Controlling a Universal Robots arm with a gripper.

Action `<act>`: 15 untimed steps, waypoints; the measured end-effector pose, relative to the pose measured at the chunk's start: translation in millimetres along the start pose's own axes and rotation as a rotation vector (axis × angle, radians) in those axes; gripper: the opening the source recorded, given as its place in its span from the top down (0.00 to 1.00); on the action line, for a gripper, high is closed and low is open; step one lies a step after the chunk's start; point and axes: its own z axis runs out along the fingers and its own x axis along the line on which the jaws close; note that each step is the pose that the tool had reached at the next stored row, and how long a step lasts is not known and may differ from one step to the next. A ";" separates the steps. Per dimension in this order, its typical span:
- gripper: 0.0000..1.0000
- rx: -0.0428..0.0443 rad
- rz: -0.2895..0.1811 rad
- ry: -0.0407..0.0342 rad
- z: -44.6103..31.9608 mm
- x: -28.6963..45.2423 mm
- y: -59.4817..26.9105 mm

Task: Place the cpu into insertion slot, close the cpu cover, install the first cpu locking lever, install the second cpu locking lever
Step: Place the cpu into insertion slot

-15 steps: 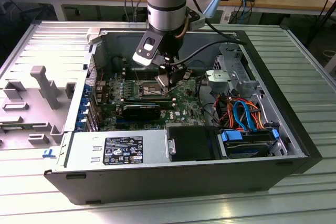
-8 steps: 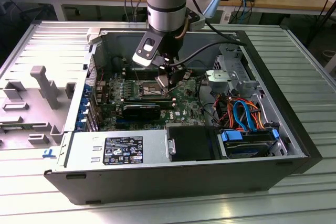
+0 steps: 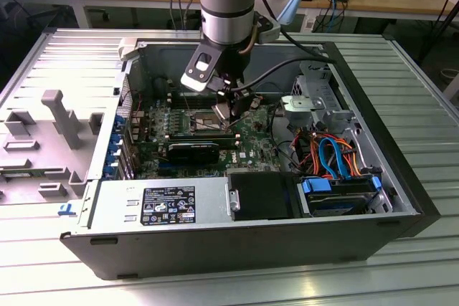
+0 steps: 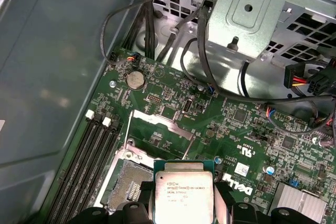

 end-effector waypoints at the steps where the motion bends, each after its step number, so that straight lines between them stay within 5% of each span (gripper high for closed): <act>1: 0.46 0.0000 0.001 -0.0001 0.2 0.0 0.0; 15: 0.46 -0.0002 0.011 -0.0010 2.7 0.0 -0.2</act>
